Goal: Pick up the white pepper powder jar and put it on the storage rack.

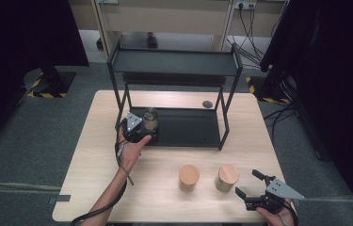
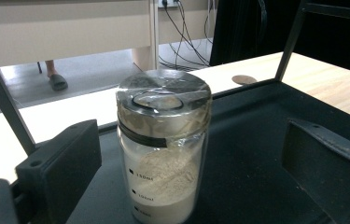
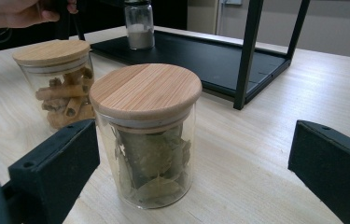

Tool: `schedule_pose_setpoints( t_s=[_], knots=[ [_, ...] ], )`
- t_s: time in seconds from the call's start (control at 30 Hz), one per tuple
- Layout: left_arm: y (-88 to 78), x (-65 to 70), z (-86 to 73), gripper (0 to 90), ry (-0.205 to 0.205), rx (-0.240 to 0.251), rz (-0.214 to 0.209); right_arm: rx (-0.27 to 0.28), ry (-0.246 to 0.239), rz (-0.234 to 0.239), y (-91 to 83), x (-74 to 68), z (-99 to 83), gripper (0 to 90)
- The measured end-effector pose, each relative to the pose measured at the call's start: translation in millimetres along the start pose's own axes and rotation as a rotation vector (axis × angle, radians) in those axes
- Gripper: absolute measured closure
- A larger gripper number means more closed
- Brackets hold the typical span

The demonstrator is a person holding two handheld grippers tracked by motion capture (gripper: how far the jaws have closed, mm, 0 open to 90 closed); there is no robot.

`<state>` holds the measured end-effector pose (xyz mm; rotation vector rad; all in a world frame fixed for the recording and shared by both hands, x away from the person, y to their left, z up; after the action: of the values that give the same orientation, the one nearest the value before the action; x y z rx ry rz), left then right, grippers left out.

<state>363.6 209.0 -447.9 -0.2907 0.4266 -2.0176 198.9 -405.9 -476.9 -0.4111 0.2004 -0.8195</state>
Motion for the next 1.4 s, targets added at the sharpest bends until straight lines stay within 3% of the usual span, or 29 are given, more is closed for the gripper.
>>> schedule_pose_setpoints(
  t_s=[0.83,1.4],
  knots=[
    [-34.9,6.9,-10.1,5.6,0.011,0.059,-0.082,0.002,0.0,-0.002,-0.5,-0.6,0.3,2.2],
    [-48.9,10.3,-21.3,5.6,0.015,0.074,-0.108,0.004,0.004,-0.003,-0.9,-0.4,0.2,2.2]
  ],
)
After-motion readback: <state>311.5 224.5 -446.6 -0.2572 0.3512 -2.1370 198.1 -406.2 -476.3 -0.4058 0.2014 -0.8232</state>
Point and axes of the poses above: each handheld gripper's, and its own axes: y roughly forward along the jaws, z roughly out of its top, x roughly to its right, the point moved 1 cm from there along y, roughly forward along the jaws, and after that the axes turned 9 degrees about -x, right-handed, at the moved point
